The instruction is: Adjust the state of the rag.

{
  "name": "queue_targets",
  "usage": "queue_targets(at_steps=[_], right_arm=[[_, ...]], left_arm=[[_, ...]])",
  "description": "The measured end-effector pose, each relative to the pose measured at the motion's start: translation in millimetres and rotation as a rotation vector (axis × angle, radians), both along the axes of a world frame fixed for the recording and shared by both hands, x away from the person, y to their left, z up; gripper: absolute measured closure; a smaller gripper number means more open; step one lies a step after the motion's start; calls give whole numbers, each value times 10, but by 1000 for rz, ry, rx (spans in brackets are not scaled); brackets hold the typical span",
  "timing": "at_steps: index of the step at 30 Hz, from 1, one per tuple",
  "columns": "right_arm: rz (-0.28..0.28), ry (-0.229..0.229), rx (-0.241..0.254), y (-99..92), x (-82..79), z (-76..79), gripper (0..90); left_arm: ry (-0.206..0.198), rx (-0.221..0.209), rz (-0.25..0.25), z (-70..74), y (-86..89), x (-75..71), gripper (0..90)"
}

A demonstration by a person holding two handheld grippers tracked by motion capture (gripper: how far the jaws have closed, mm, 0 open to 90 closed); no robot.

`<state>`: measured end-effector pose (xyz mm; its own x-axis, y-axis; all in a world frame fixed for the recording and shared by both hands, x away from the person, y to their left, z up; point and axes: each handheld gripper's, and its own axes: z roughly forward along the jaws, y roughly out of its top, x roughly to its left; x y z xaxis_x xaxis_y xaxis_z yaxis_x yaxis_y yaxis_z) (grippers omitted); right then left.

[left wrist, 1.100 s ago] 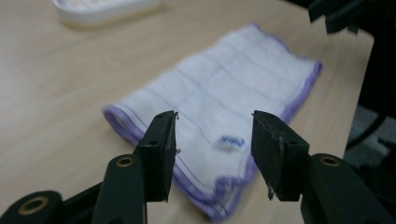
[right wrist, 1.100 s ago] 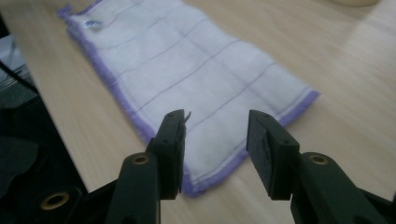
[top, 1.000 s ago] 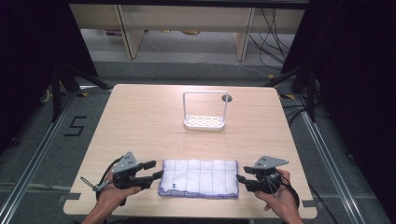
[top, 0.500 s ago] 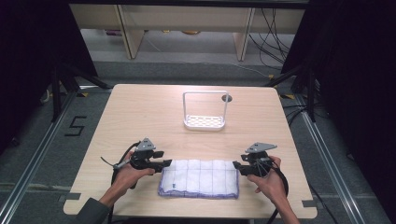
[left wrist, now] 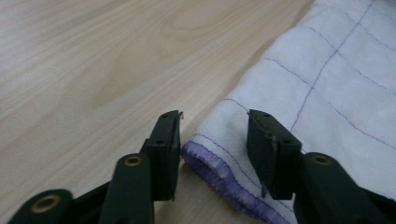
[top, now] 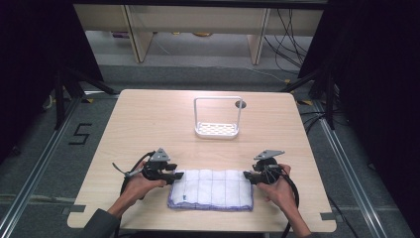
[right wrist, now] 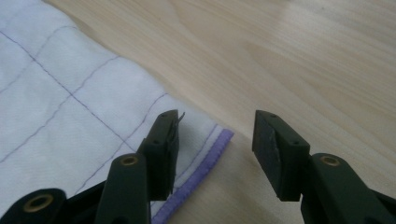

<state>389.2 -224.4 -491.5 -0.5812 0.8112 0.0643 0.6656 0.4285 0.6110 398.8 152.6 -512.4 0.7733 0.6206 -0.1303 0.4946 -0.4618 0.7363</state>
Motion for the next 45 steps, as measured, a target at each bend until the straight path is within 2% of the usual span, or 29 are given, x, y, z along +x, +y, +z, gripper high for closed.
queue_targets(at_steps=[2, 3, 4, 5, 8, 9, 10, 12, 13, 14, 17, 18, 19, 20, 23, 24, 25, 29, 30, 32, 33, 34, 35, 36, 37, 38, 42, 43, 45], right_arm=[[14, -7, -8, 7, 29, -36, 543], [11, 10, -13, 19, 31, -33, 550], [19, -16, -22, 29, 44, -61, 564], [19, -16, -22, 29, 44, -61, 564], [35, 6, -7, 51, 60, -53, 707], [35, 6, -7, 51, 60, -53, 707], [53, 14, -3, 52, 73, -48, 800], [63, 14, 1, 53, 75, -47, 836], [76, -5, -4, 51, 84, -54, 850], [83, 5, -4, 54, 93, -51, 862], [78, -4, 8, 69, 102, -28, 868], [84, -16, -2, 72, 120, -24, 870], [88, 5, -5, 85, 131, 14, 871], [92, -17, -8, 102, 160, 14, 872], [97, -18, -18, 169, 249, 71, 873], [110, -37, -25, 233, 336, 90, 874], [110, -37, -25, 233, 336, 90, 874], [140, -41, -64, 424, 564, 148, 873], [163, -52, -85, 528, 662, 166, 873], [165, -59, -73, 591, 717, 163, 873], [187, -77, -86, 639, 779, 166, 873], [207, -53, -89, 741, 880, 196, 872], [207, -53, -89, 741, 880, 196, 872], [230, -60, -90, 832, 973, 202, 872], [228, -39, -96, 884, 997, 204, 872], [234, -40, -97, 934, 1029, 194, 872], [268, -48, -111, 1054, 1101, 171, 872], [280, -43, -103, 1086, 1116, 162, 872], [285, -36, -83, 1165, 1139, 136, 870]], left_arm=[[2, 12, -9, -5, -7, -17, 612], [7, 6, -7, -5, -13, -29, 635], [4, 13, -17, -1, -12, -38, 666], [4, 13, -17, -1, -12, -38, 698], [-2, 24, -19, -10, -12, -47, 787], [6, -9, -6, -20, -30, -67, 787], [-1, 10, -23, -9, -14, -87, 823], [4, 9, -28, -1, -10, -112, 831], [3, 10, -33, 9, -1, -138, 837], [0, 3, -46, 30, 7, -204, 843], [-8, -8, -49, 48, 9, -272, 845], [-13, -15, -52, 54, 8, -306, 846], [-14, -15, -57, 64, 11, -340, 846], [-16, -18, -59, 75, 14, -375, 846], [-14, -27, -70, 94, 29, -474, 845], [-14, -33, -68, 95, 28, -510, 845], [-16, -32, -68, 95, 26, -543, 844], [4, -43, -87, 89, -20, -662, 842], [6, -25, -104, 92, -47, -697, 842], [1, -25, -110, 87, -64, -714, 841], [1, -27, -107, 80, -81, -734, 841], [6, -39, -105, 62, -125, -781, 840], [6, -39, -105, 62, -125, -781, 838], [3, -44, -133, 60, -161, -815, 835], [3, -44, -133, 60, -161, -815, 834], [2, -67, -135, 63, -216, -851, 834], [-10, -64, -146, 59, -285, -899, 834], [-15, -74, -156, 54, -315, -916, 834], [-16, -61, -166, 51, -348, -943, 834]])
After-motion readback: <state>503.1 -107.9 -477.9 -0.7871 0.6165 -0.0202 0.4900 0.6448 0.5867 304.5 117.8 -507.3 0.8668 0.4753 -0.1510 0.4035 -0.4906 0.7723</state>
